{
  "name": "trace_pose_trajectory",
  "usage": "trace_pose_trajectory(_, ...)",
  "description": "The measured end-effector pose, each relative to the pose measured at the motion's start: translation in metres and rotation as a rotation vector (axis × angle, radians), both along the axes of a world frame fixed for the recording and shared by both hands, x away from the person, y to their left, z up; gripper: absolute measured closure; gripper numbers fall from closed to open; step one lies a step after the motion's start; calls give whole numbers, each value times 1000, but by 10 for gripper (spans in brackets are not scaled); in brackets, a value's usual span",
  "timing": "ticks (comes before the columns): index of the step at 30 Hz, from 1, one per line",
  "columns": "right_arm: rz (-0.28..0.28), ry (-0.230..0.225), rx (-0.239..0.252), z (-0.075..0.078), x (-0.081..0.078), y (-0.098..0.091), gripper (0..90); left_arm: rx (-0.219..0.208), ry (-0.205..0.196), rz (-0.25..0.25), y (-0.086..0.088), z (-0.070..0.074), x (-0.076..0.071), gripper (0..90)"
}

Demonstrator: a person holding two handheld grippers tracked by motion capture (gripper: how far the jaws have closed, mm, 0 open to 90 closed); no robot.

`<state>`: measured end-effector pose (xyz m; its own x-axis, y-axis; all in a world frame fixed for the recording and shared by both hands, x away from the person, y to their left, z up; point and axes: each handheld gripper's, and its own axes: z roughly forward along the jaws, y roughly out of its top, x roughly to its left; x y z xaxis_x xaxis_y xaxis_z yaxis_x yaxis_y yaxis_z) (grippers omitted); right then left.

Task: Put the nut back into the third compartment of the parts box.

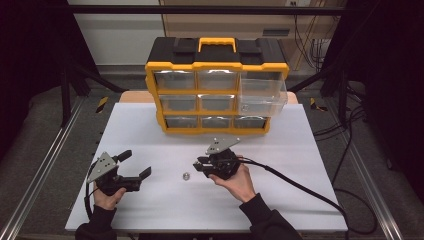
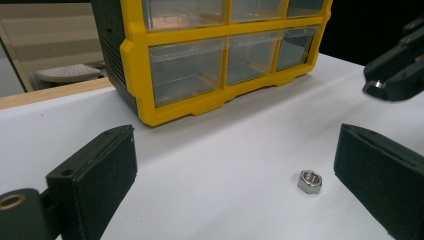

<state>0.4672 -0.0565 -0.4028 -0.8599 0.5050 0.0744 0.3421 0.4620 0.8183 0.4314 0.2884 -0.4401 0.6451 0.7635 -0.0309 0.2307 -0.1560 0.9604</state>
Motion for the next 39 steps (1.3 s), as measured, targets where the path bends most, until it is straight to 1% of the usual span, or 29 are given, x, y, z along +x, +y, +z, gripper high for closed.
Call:
trace_pose_trajectory(5,-14,-39,30,21,-3,-13,702,1,0,-1,0,0,0,36)
trace_pose_trajectory(7,-22,-48,38,28,-4,-17,702,1,0,-1,0,0,0,36)
trace_pose_trajectory(12,-44,-86,60,47,-7,-31,702,2,1,0,0,0,0,36)
trace_pose_trajectory(17,-75,-122,92,68,-9,-48,702,2,2,0,0,0,0,36)
trace_pose_trajectory(19,-99,-141,107,79,-11,-58,703,3,2,-1,-1,0,0,35)
trace_pose_trajectory(21,-104,-145,110,82,-11,-61,703,3,2,0,-1,0,0,35)
trace_pose_trajectory(25,-127,-175,126,98,-12,-73,702,3,3,1,0,0,0,35)
trace_pose_trajectory(33,-168,-236,142,133,-14,-89,702,3,3,1,-1,-1,0,35)
trace_pose_trajectory(34,-184,-251,146,142,-14,-93,702,3,3,1,-1,0,0,35)
trace_pose_trajectory(35,-184,-251,146,142,-14,-93,702,4,3,1,-1,0,0,35)
trace_pose_trajectory(39,-213,-282,148,160,-12,-99,703,3,3,1,-1,0,0,36)
